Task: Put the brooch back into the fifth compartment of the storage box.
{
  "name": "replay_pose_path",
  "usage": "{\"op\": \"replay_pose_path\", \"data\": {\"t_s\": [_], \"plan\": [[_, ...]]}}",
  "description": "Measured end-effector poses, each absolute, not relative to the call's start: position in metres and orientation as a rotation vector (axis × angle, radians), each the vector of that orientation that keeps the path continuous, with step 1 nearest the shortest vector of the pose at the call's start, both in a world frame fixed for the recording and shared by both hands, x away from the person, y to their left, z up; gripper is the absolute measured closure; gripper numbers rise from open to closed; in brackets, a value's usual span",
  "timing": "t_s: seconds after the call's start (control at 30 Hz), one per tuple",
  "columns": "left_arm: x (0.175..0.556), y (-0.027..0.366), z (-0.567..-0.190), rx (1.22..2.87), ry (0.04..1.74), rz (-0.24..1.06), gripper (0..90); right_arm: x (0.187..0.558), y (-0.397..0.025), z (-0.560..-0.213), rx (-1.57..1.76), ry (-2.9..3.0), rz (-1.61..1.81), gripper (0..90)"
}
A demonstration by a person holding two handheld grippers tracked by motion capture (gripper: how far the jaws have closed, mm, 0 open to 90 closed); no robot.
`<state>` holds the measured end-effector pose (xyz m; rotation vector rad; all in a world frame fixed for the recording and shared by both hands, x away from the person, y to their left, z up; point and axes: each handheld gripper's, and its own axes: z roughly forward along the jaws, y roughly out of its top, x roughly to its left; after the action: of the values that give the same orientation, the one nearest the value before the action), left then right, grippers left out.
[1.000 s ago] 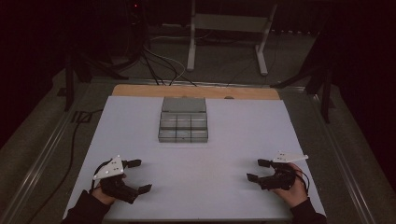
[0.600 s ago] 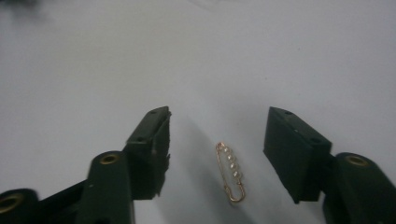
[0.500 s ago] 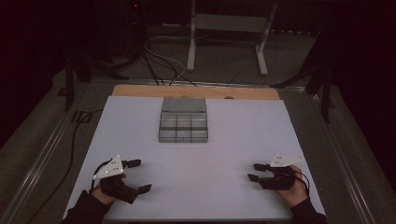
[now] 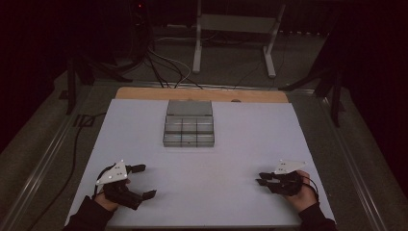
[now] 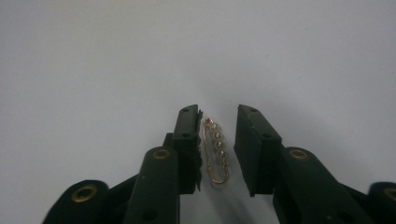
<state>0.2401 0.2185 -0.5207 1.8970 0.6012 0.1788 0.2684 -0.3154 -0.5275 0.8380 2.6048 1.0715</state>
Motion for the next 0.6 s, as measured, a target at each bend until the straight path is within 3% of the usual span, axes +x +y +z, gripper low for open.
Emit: {"op": "replay_pose_path", "data": {"t_s": [0.33, 0.6], "plan": [[0.2406, 0.2184, -0.521, 1.895, 0.603, 0.176, 1.1, 0.2693, -0.313, -0.5286, 0.823, 2.63, 1.035, 84.0], [0.2399, 0.2188, -0.5202, 1.895, 0.6, 0.179, 1.1, 0.2689, -0.3135, -0.5277, 0.876, 2.63, 1.06, 85.1]]}}
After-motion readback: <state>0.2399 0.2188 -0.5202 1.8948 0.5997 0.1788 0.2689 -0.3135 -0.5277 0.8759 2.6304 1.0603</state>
